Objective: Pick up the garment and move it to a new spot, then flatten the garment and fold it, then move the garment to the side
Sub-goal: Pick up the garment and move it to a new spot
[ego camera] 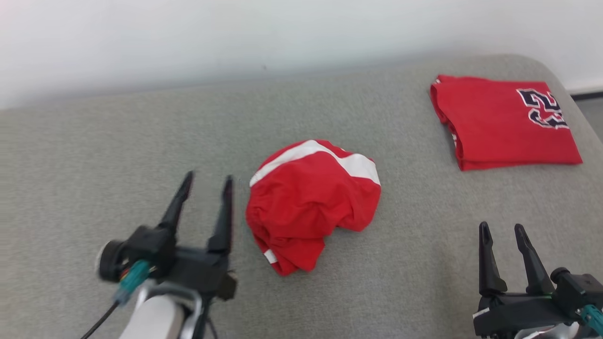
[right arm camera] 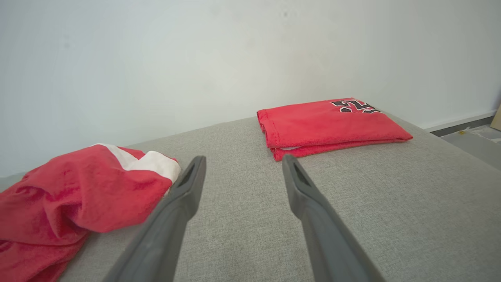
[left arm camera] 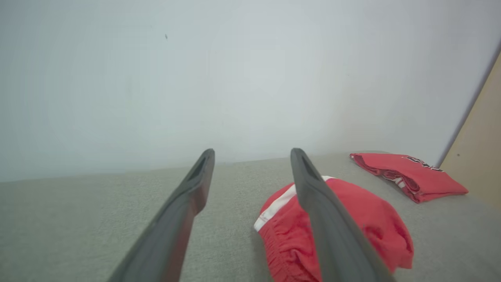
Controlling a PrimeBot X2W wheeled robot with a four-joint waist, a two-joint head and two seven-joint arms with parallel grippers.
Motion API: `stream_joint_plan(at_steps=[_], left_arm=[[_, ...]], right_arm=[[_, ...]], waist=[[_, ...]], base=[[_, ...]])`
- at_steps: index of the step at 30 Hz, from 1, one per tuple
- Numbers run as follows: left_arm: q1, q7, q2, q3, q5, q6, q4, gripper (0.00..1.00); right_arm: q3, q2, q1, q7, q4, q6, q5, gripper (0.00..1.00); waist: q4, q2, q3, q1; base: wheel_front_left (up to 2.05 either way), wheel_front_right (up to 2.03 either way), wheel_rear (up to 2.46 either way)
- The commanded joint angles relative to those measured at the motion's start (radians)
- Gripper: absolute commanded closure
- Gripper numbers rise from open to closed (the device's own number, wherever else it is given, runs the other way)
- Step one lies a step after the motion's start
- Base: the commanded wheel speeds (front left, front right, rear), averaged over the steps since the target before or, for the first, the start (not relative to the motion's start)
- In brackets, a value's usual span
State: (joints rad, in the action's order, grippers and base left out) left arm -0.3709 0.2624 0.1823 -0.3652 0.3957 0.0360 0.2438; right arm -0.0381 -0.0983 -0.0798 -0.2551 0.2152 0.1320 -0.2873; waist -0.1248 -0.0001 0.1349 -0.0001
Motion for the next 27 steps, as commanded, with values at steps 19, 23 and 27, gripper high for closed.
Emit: stream_joint_plan(at_steps=[19, 23, 27], left_arm=[[0.393, 0.003, 0.039, 0.283, -0.064, -0.015, -0.159, 0.0], [0.433, 0.003, 0.024, 0.301, -0.075, -0.031, -0.168, 0.0], [0.456, 0.003, 0.003, 0.321, -0.079, -0.045, -0.167, 0.0]], right_arm=[[-0.021, -0.007, 0.112, 0.05, -0.057, -0.003, 0.014, 0.0], [-0.023, -0.006, 0.13, 0.059, -0.07, -0.003, 0.015, 0.0], [-0.027, -0.002, 0.144, 0.067, -0.081, -0.003, 0.017, 0.0]], waist=[[0.134, 0.0001, -0.138, 0.0001], [0.148, 0.0001, -0.145, 0.0001], [0.157, 0.0001, -0.15, 0.0001]], base=[[0.0, 0.0, 0.0], [0.0, 0.0, 0.0], [0.0, 0.0, 0.0]])
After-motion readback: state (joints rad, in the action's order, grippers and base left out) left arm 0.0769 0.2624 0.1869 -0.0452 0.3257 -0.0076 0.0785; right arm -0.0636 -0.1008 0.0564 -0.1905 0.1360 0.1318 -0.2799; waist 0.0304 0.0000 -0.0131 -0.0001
